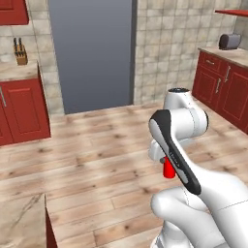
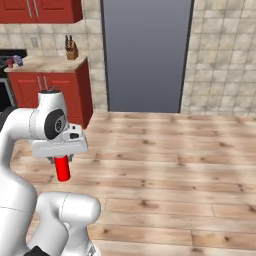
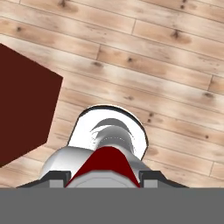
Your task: Four empty soda cans are scattered around the kitchen. Gather all the cans and cluster them next to the stove for recycling.
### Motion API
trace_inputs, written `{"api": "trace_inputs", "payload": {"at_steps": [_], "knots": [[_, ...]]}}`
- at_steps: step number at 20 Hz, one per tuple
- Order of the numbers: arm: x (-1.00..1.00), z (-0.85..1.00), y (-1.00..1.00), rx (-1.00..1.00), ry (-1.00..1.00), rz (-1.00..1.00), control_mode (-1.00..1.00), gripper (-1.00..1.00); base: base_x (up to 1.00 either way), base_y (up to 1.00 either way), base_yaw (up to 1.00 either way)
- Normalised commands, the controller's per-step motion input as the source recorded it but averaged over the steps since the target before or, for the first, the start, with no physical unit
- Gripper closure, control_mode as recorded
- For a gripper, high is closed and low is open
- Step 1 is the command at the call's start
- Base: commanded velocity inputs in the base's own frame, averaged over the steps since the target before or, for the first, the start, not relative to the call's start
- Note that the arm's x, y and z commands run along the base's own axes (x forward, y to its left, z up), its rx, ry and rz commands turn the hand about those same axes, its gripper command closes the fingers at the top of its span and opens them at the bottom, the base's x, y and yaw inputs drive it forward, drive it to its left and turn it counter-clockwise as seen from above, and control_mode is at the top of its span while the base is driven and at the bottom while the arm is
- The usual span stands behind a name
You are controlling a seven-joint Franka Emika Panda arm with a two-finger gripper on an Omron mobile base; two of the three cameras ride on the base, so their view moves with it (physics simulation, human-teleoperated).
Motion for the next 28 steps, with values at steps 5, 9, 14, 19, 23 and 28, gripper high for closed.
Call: {"api": "trace_inputs", "payload": {"at_steps": [5,9,14,19,23,28], "knots": [[0.0,0.0,0.0,0.0,0.0,0.0,1.0,1.0,1.0,0.0,-0.01],[0.0,0.0,0.0,0.0,0.0,0.0,1.0,1.0,1.0,0.01,-0.01],[0.0,0.0,0.0,0.0,0.0,0.0,1.0,1.0,1.0,0.02,-0.01],[0.0,0.0,0.0,0.0,0.0,0.0,1.0,1.0,1.0,0.07,-0.01],[0.0,0.0,0.0,0.0,0.0,0.0,1.0,1.0,0.79,0.64,-0.03],[0.0,0.0,0.0,0.0,0.0,0.0,1.0,1.0,0.35,0.96,-0.02]]}}
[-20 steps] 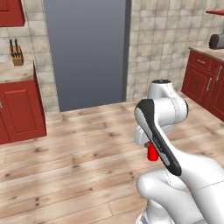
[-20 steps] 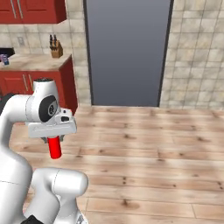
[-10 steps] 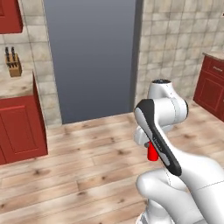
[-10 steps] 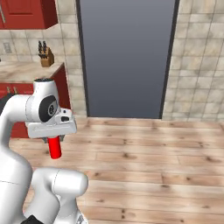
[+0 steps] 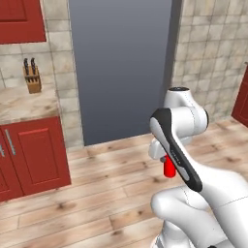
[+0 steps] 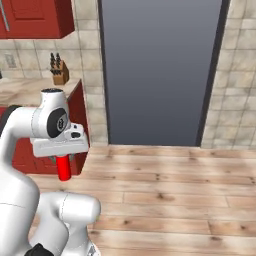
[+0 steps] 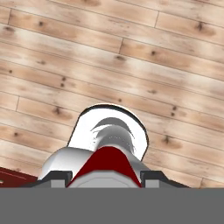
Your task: Four empty soda cans are scattered around the kitchen. Gather all the cans and cluster them next to the stove for recycling.
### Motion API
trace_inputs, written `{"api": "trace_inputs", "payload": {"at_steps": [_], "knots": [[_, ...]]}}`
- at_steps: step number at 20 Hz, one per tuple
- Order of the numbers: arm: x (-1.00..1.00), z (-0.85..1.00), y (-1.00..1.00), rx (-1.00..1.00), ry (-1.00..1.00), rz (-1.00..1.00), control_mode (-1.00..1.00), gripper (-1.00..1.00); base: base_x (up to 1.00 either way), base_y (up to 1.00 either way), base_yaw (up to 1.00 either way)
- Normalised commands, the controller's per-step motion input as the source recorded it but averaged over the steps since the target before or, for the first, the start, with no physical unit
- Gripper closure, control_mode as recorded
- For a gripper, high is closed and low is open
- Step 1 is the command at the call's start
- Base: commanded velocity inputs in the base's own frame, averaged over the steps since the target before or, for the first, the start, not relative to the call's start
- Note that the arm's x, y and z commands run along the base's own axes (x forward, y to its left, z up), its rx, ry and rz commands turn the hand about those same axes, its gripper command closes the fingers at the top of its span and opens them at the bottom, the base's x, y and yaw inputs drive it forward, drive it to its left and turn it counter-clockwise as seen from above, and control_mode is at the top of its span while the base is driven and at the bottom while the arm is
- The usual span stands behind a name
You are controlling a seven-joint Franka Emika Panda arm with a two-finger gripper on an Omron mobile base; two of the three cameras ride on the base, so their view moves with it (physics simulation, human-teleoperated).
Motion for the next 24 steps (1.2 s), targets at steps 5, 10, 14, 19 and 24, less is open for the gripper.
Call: {"api": "trace_inputs", "payload": {"at_steps": [5,10,14,19,24], "knots": [[0.0,0.0,0.0,0.0,0.0,0.0,1.0,1.0,0.21,1.0,-0.01],[0.0,0.0,0.0,0.0,0.0,0.0,1.0,1.0,0.19,1.0,0.0],[0.0,0.0,0.0,0.0,0.0,0.0,1.0,1.0,0.19,1.0,-0.01],[0.0,0.0,0.0,0.0,0.0,0.0,1.0,1.0,0.22,1.0,-0.03],[0.0,0.0,0.0,0.0,0.0,0.0,1.0,1.0,0.43,0.93,-0.08]]}}
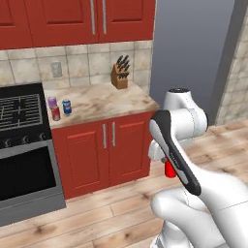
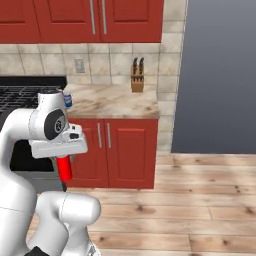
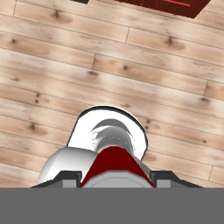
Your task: Four empty soda cans are scattered around the kitchen. Gather all the cans and cluster them next to the stove for recycling.
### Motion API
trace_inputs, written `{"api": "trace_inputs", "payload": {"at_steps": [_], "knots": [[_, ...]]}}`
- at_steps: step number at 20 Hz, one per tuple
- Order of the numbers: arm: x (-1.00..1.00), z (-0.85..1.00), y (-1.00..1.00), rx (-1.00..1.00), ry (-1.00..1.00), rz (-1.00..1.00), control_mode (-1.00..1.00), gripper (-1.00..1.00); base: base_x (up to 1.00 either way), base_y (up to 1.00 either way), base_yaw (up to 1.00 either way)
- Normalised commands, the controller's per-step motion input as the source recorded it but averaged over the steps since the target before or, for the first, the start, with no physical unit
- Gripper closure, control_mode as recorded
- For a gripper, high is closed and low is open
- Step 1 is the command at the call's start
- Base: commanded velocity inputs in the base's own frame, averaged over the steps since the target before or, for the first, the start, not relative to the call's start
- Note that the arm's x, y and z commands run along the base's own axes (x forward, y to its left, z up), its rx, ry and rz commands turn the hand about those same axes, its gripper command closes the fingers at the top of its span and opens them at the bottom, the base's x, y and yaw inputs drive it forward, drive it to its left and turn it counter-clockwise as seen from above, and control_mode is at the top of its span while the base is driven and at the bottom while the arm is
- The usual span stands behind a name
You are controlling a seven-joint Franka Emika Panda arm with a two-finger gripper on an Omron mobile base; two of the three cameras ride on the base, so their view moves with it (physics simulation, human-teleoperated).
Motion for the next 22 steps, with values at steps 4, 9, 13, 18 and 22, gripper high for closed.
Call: {"api": "trace_inputs", "payload": {"at_steps": [4,9,13,18,22], "knots": [[0.0,0.0,0.0,0.0,0.0,0.0,1.0,1.0,0.47,0.9,-0.08],[0.0,0.0,0.0,0.0,0.0,0.0,1.0,1.0,0.8,0.65,-0.09],[0.0,0.0,0.0,0.0,0.0,0.0,1.0,1.0,1.0,0.2,-0.08],[0.0,0.0,0.0,0.0,0.0,0.0,1.0,1.0,0.99,0.01,-0.06],[0.0,0.0,0.0,0.0,0.0,0.0,1.0,1.0,0.65,0.32,-0.05]]}}
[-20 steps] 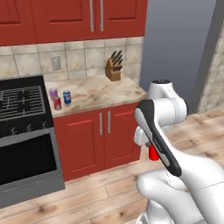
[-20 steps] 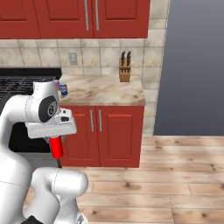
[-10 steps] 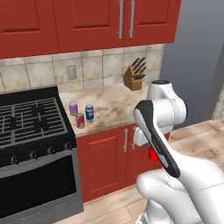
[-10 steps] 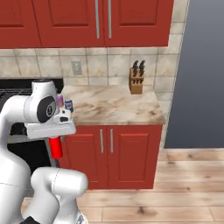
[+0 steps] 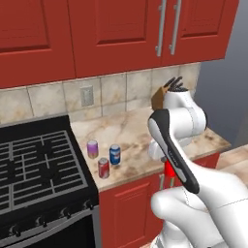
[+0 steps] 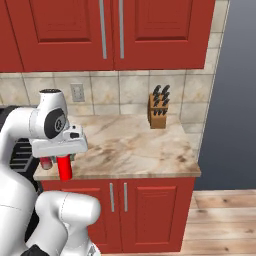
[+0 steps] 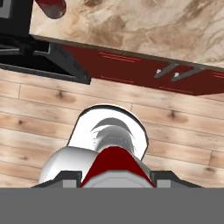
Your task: Four empty soda cans are scattered around the kitchen. Gather all the cans and cluster them next to the stove for recycling.
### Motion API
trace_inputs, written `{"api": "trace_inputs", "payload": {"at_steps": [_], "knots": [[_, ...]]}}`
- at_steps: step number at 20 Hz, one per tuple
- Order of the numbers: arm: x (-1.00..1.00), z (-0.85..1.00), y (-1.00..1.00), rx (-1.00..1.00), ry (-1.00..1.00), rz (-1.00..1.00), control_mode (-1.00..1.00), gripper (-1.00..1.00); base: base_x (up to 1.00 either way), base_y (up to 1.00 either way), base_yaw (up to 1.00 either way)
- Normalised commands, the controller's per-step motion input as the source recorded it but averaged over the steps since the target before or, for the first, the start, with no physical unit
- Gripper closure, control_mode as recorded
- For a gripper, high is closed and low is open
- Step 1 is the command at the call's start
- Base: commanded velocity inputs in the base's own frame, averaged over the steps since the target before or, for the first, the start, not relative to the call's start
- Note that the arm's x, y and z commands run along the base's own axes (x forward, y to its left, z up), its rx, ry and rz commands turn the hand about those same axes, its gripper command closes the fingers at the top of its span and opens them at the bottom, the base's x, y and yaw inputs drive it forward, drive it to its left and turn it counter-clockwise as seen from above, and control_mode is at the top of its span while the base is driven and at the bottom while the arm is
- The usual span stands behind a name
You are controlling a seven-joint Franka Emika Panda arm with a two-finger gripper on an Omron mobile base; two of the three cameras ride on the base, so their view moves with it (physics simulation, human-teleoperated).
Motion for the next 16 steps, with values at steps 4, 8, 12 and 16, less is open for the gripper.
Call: {"api": "trace_inputs", "payload": {"at_steps": [4,8,12,16], "knots": [[0.19,0.0,0.23,0.0,-0.08,0.0,-1.0,1.0,0.24,0.22,-0.01],[0.17,-0.07,0.47,0.0,-0.11,0.0,-1.0,1.0,0.0,0.0,0.0],[0.0,-0.07,0.34,0.0,-0.13,0.0,-1.0,1.0,0.0,0.0,0.0],[0.02,-0.14,0.03,0.01,-0.11,0.04,-1.0,1.0,0.0,0.0,0.0]]}}
